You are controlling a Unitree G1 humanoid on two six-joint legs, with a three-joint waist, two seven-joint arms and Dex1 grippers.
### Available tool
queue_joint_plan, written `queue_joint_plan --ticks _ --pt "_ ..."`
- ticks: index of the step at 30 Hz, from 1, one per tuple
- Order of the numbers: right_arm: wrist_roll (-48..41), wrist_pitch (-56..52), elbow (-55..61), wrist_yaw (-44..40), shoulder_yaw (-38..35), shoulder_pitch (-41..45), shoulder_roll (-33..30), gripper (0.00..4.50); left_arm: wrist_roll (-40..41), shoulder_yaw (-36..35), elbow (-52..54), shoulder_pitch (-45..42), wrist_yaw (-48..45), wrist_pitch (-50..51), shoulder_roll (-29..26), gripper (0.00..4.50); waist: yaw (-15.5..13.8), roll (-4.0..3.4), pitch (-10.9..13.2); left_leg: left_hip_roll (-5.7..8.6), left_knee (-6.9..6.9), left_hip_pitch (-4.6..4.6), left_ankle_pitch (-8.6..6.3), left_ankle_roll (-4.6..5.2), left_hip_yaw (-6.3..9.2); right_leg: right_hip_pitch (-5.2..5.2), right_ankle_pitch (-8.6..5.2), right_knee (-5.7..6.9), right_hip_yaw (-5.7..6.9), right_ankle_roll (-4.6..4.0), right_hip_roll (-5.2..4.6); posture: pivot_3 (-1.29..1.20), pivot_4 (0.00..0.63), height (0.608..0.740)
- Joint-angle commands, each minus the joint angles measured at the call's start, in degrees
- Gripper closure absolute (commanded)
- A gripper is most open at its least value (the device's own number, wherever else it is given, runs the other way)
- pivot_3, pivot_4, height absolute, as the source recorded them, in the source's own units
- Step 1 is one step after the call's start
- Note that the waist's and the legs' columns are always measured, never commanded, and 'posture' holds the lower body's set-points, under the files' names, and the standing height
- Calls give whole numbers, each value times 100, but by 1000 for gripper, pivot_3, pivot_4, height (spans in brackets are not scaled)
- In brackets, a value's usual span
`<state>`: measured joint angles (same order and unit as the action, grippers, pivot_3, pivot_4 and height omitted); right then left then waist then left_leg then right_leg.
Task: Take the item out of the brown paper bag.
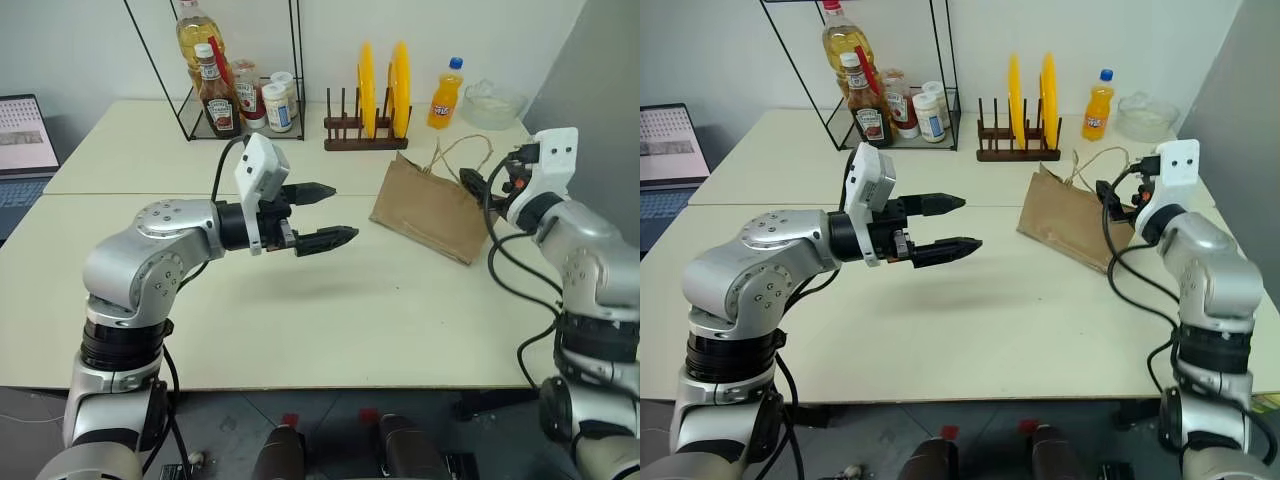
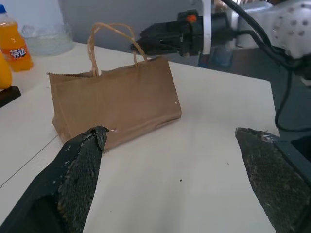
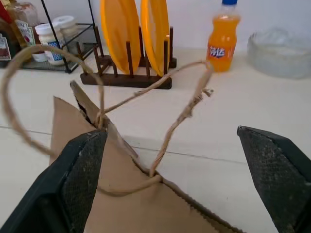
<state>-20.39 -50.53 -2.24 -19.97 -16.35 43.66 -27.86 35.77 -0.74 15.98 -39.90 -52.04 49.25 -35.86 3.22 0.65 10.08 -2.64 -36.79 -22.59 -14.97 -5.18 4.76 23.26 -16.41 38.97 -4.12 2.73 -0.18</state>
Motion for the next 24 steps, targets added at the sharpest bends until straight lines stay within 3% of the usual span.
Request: queue_joint_plan --ticks 1,6,12,20,24 --pt "-316 -235 -604 -343 -78 574 -147 0 -74 1 9 -89 -81 -228 -117 7 3 -3 13 0 0 -1 0 0 0 1 0 0 0 0 0 0 150 740" --pt "-170 157 -988 -473 2 866 -301 0 10 -192 157 75 78 -162 -227 7 3 -1 38 0 -2 -6 0 0 0 3 0 0 0 0 -2 0 150 740" --pt "-532 -13 -458 -563 -314 694 -429 0 126 -326 468 427 291 -116 -255 7 1 0 47 1 -4 -13 0 0 1 8 1 0 2 0 -4 0 150 740" --pt "-1104 -473 1290 -776 -437 -538 -719 0 229 -502 424 461 368 -152 -367 7 -18 0 47 1 -8 -14 0 -1 2 7 1 2 2 1 -4 0 150 740" --pt "-1098 -404 1470 -534 -410 -877 -553 0 207 -462 394 457 380 -206 -367 7 0 1 47 2 -10 -12 0 0 2 7 2 3 2 3 -4 0 150 740"
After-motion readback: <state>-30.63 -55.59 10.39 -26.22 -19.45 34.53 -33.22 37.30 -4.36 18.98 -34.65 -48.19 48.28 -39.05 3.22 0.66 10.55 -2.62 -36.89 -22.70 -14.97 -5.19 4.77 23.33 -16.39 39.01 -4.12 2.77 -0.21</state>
